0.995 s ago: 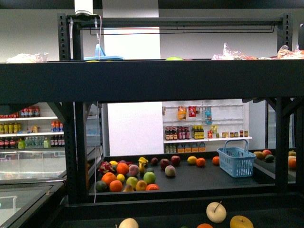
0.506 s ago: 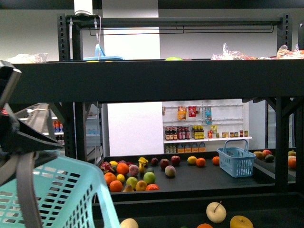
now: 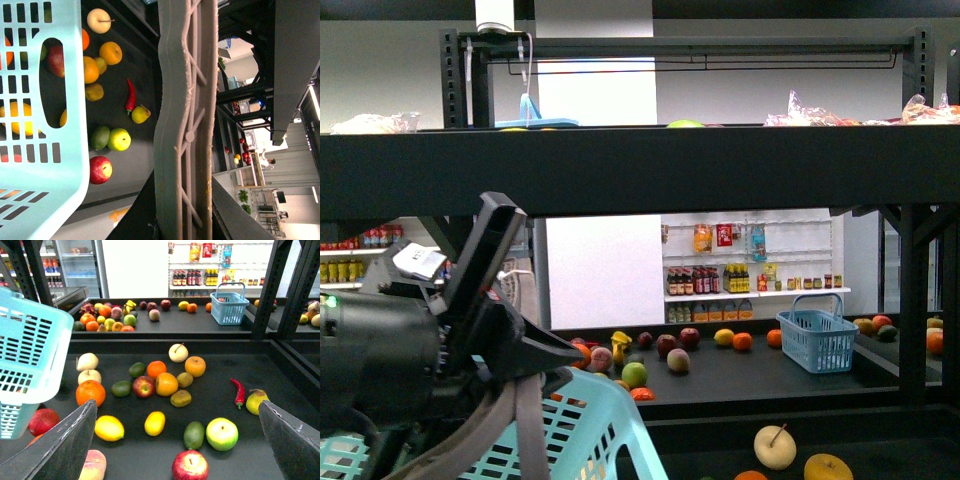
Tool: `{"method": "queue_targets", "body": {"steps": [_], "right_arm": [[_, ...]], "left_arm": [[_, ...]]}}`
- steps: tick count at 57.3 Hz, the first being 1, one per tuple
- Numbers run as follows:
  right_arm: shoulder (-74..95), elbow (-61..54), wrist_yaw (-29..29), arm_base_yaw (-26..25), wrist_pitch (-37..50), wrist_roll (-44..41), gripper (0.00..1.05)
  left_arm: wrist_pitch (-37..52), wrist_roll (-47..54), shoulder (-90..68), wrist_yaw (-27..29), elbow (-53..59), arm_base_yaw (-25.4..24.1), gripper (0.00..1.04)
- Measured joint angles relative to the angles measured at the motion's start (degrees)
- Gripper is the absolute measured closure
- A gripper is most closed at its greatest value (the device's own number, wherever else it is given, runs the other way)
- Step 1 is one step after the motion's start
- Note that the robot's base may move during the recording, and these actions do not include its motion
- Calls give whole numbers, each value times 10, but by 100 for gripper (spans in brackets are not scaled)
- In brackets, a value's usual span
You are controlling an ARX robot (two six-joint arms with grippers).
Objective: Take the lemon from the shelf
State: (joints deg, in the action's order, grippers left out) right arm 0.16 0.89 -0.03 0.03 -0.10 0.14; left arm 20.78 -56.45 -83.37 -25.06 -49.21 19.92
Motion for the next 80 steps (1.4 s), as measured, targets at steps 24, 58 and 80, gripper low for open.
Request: {"method": "queue_targets", "body": {"steps": [24, 58, 80], "right_arm": [[0, 0, 0, 0, 0, 0, 7], [679, 212, -93, -77, 346, 16, 7], [1182, 595, -76, -35, 221, 24, 7]], "left_arm": [[33, -18, -60, 24, -36, 50, 92], [38, -13, -66, 33, -40, 54, 92], [38, -12, -67, 32, -41, 55, 93]]}}
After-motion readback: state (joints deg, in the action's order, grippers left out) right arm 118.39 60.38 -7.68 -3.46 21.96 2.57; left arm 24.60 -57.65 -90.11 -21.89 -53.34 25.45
